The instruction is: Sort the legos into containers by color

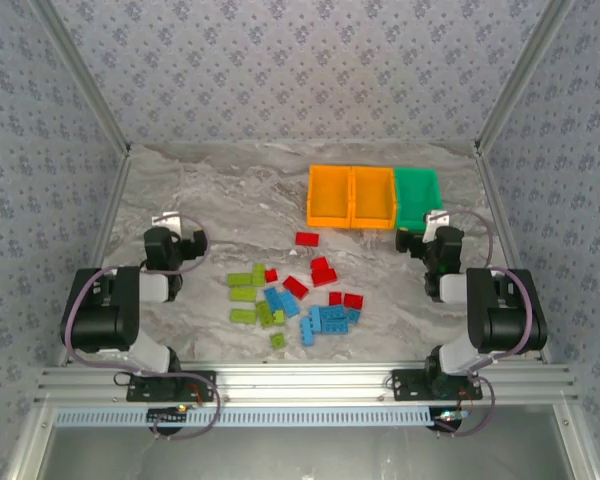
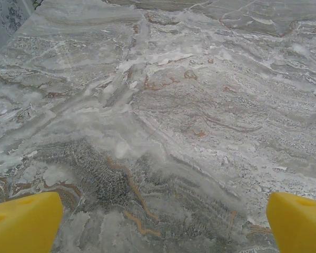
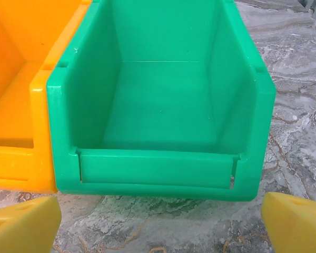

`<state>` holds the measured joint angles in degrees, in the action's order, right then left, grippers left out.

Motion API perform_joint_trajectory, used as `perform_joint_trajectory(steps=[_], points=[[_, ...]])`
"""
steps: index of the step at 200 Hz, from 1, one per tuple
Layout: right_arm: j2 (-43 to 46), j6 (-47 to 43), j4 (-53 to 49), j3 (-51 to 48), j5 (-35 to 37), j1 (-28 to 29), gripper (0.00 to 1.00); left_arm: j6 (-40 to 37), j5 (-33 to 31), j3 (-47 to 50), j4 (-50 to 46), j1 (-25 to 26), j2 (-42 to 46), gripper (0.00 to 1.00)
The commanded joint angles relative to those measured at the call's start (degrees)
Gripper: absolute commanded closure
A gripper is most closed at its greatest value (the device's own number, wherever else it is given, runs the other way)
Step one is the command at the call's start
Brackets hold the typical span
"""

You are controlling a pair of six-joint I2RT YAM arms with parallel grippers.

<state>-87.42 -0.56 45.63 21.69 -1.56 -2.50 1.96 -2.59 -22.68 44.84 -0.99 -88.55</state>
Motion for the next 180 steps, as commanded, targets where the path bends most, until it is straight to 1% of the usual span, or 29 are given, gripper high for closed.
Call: perform_joint_trajectory(steps=[1, 102, 113, 122, 129, 138, 147, 155, 165, 180], points=[[0.3, -1.0, 0.1, 0.9, -0.5, -0.2, 0.0, -0.5, -0.2, -1.2, 1.4, 0.2, 0.7, 0.01], [0.4, -0.7, 0.3, 0.7, -0.8, -0.5, 0.0, -0.5, -0.2, -1.2, 1.4, 0.1, 0.7, 0.01], [1.5, 0.1, -0.6, 1.0, 0.9, -0.6, 0.0, -0.5, -0.2, -1.1, 1.4, 0.1, 0.6, 0.01], [4.5, 0.8, -3.4, 1.3, 4.0, -0.2, 0.0, -0.5, -0.2, -1.1, 1.6, 0.2, 0.7, 0.01], [8.5, 1.4, -9.5, 2.7, 7.4, 0.6, 0.0, -0.6, -0.1, -0.8, 1.9, 0.1, 0.8, 0.01], [14.0, 5.2, -21.6, 6.3, 10.8, 1.5, 0.0, -1.0, 0.7, -0.2, 2.3, 0.2, 1.7, 0.01], [18.6, 11.0, -34.5, 10.2, 11.6, 1.9, 0.0, -1.5, 0.9, 0.5, 1.9, 0.6, 3.9, 0.01], [21.8, 19.2, -45.9, 14.3, 12.1, 2.4, 0.0, -2.0, -0.1, 0.6, -1.1, 1.3, 7.5, 0.01], [23.8, 27.0, -58.3, 19.0, 9.2, 2.9, 0.0, -2.3, -2.9, -0.9, -8.3, 3.2, 12.9, 0.01], [24.6, 29.8, -69.4, 23.4, 1.0, 5.3, 0.0, -0.1, -6.9, -3.8, -20.0, 6.6, 21.8, 0.01]])
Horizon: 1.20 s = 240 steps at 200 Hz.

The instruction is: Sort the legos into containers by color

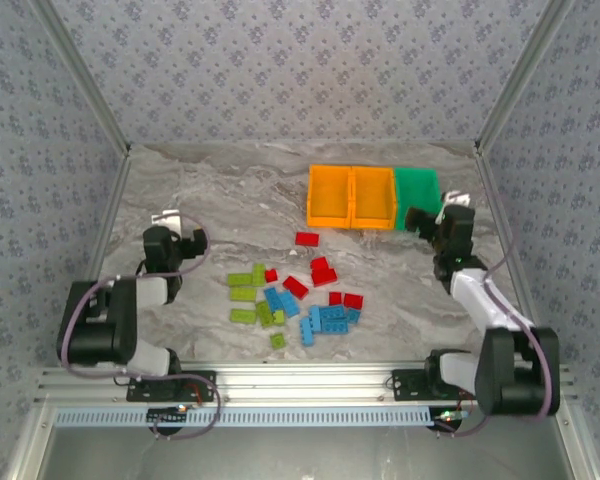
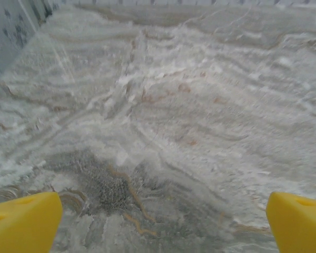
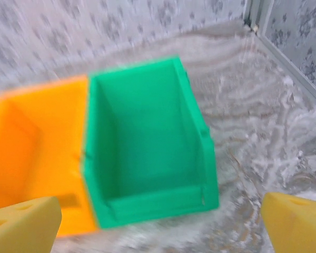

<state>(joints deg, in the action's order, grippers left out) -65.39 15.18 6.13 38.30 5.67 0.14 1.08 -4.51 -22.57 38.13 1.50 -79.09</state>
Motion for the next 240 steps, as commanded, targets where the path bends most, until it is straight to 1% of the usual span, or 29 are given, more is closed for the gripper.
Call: perform_joint_trajectory(steps=[1, 20, 35, 40, 61, 76, 90, 104, 114, 125, 135, 155, 167, 184, 192, 216, 240], points=[[2.6, 14.1, -30.3, 6.9, -6.4, 3.0, 0.0, 1.0, -5.1, -4.1, -14.0, 4.3, 13.1, 0.01], [2.6, 14.3, -37.1, 10.1, -9.8, 9.9, 0.0, 6.4, -4.3, -8.2, -26.1, 9.7, 23.4, 0.01], [1.5, 14.6, -40.3, 12.5, -11.0, 15.2, 0.0, 6.6, -2.9, -12.1, -34.3, 15.4, 29.2, 0.01], [0.8, 14.9, -42.7, 13.3, -11.3, 16.5, 0.0, 6.2, -2.1, -13.7, -37.4, 17.3, 30.4, 0.01], [-3.2, 15.1, -46.7, 16.6, -12.5, 23.7, 0.0, 1.8, 3.7, -22.9, -52.9, 24.8, 33.2, 0.01], [-6.9, 15.3, -46.5, 18.4, -11.5, 28.9, 0.0, -2.5, 8.4, -29.7, -64.2, 30.3, 33.5, 0.01], [-11.5, 15.6, -45.2, 20.1, -11.3, 32.5, 0.0, -7.5, 12.3, -34.9, -73.8, 35.6, 33.2, 0.01], [-17.0, 15.0, -44.6, 23.2, -9.9, 35.7, 0.0, -12.2, 15.6, -37.6, -81.5, 41.2, 33.2, 0.01], [-20.7, 13.7, -44.3, 25.4, -7.7, 37.8, 0.0, -15.8, 17.4, -37.3, -85.1, 44.7, 33.8, 0.01], [-24.7, 12.5, -43.9, 27.7, -5.3, 39.3, 0.0, -18.9, 17.1, -35.5, -87.0, 48.0, 34.6, 0.01], [-28.2, 11.3, -43.3, 29.5, -3.9, 39.9, 0.0, -20.8, 16.2, -33.2, -87.4, 49.6, 34.9, 0.01], [-35.2, 9.7, -43.4, 34.7, -2.5, 40.1, 0.0, -21.7, 15.9, -29.7, -85.6, 50.4, 34.3, 0.01], [-38.7, 8.8, -42.8, 36.5, -2.7, 40.2, 0.03, -21.7, 16.6, -27.9, -83.6, 50.5, 33.8, 0.01], [-42.1, 8.2, -40.8, 37.6, -3.9, 40.4, 0.12, -21.9, 16.8, -25.9, -81.1, 50.4, 33.5, 0.01], [-43.4, 8.4, -40.8, 38.1, -4.3, 40.5, 0.19, -22.2, 16.3, -25.2, -80.2, 50.5, 33.6, 0.01], [-45.2, 8.9, -40.9, 38.2, -1.4, 41.1, 0.35, -22.7, 15.6, -23.4, -78.4, 50.4, 34.8, 0.01], [-45.2, 9.0, -39.4, 36.7, -2.1, 41.3, 0.46, -22.4, 15.7, -22.1, -77.3, 50.5, 36.5, 0.01]])
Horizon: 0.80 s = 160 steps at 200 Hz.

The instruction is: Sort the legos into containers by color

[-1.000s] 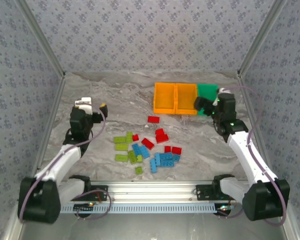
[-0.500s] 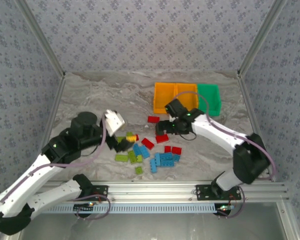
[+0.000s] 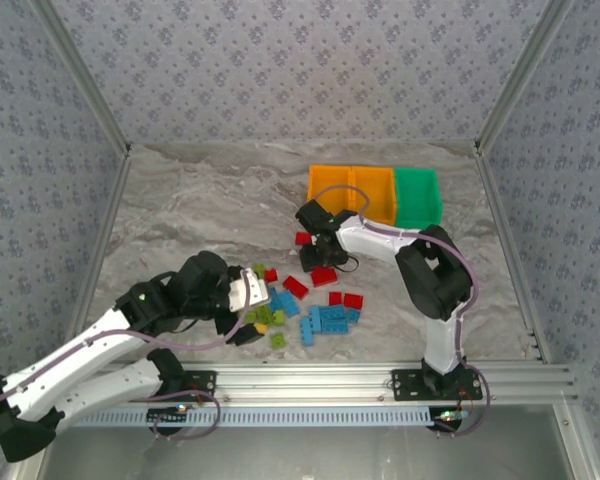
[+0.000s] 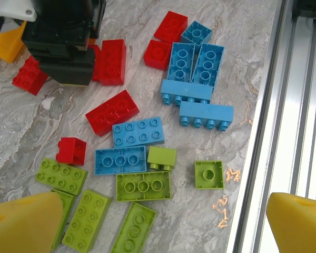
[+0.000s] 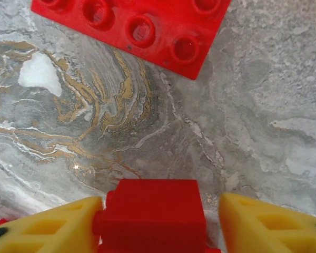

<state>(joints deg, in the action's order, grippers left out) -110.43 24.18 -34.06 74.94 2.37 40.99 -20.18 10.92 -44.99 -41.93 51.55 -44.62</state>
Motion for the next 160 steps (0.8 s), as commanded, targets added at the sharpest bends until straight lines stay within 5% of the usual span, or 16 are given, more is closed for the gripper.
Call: perform_joint_trajectory(steps=[1, 31, 78, 119, 160], points=[[-0.1, 0.0, 0.8, 0.0, 1.1, 0.5, 0.46, -1.1, 0.3, 0.4, 2.7, 0.5, 2.2, 0.01], [3.6, 0.7, 1.5, -1.3, 2.2, 0.6, 0.62, -1.0, -1.6, 0.6, 4.2, 0.4, 3.9, 0.01], [21.5, 3.7, 2.7, -5.4, 10.2, -2.1, 0.64, 1.7, -3.1, 0.3, 9.2, 0.4, 7.7, 0.01], [30.1, 3.5, 4.3, -6.1, 10.4, -18.7, 0.64, 3.5, -2.8, -0.4, 13.1, -0.2, 10.6, 0.01], [19.0, -0.3, 6.0, 0.1, 6.6, -33.6, 0.64, 3.7, -3.6, 1.7, 13.4, -2.1, 13.4, 0.01]])
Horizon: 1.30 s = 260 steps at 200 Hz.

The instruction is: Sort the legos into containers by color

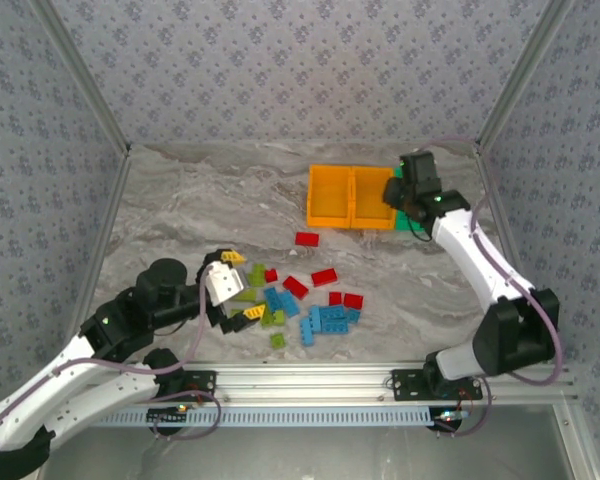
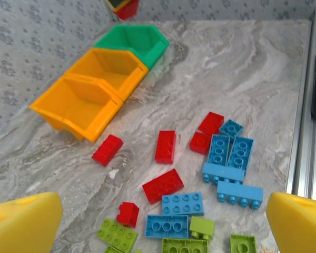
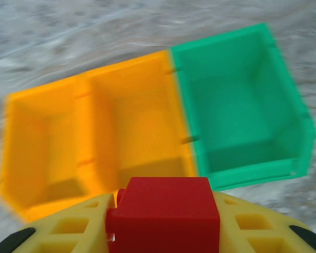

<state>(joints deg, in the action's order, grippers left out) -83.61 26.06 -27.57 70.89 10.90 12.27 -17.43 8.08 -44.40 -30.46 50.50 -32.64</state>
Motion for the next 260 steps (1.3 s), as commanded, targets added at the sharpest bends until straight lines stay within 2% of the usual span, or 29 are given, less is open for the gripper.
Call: perform_joint_trajectory(steps=[1, 38, 70, 92, 138, 160, 178, 190, 199, 215, 234, 241, 260], points=[[-8.2, -2.2, -0.5, 4.4, -2.0, -5.1, 0.64, 1.0, -0.8, 1.2, 1.9, -1.1, 1.5, 0.01], [-19.2, -1.0, -2.0, 12.1, -3.4, -10.3, 0.63, 0.9, -2.2, 2.3, 1.3, -1.3, 3.1, 0.01], [-25.7, 0.1, -5.6, 17.0, -4.6, -11.7, 0.55, 0.7, -2.9, 2.4, 1.1, -1.3, 2.7, 0.01], [-25.2, 0.9, -6.6, 18.3, -4.9, -11.8, 0.44, 1.0, -3.8, 2.3, 1.0, -1.4, 1.8, 0.01], [-17.8, 0.7, -9.5, 18.5, -5.1, -12.0, 0.37, 6.4, -8.1, 1.2, 2.0, -2.8, -1.1, 0.01], [-10.4, 1.5, -9.6, 14.8, -10.8, -11.1, 0.38, 16.5, -15.6, -1.4, 2.8, -3.0, -4.2, 0.01], [-2.3, 1.5, -9.4, 10.1, -17.6, -8.0, 0.35, 31.2, -25.5, -4.0, 0.5, -3.7, -8.5, 0.01], [3.1, 0.9, -10.2, 7.2, -19.9, -4.0, 0.29, 41.6, -28.6, -5.7, -3.5, -5.9, -11.7, 0.01], [6.5, 0.4, -11.5, 5.7, -19.7, -0.9, 0.26, 47.4, -27.7, -6.5, -6.4, -8.4, -14.4, 0.02], [11.5, -0.1, -14.8, 3.2, -19.2, 6.3, 0.2, 54.3, -21.9, -6.6, -10.3, -14.2, -18.8, 0.04], [14.4, -0.2, -18.9, 1.5, -20.3, 12.4, 0.16, 60.5, -15.6, -3.6, -10.0, -20.7, -22.4, 0.09], [14.7, 0.2, -20.4, 1.2, -20.3, 14.0, 0.15, 63.9, -14.9, -2.3, -9.9, -22.1, -23.4, 0.13], [15.1, 0.9, -23.7, 1.0, -18.3, 17.1, 0.14, 72.6, -14.2, -0.2, -10.3, -24.1, -27.2, 0.17]])
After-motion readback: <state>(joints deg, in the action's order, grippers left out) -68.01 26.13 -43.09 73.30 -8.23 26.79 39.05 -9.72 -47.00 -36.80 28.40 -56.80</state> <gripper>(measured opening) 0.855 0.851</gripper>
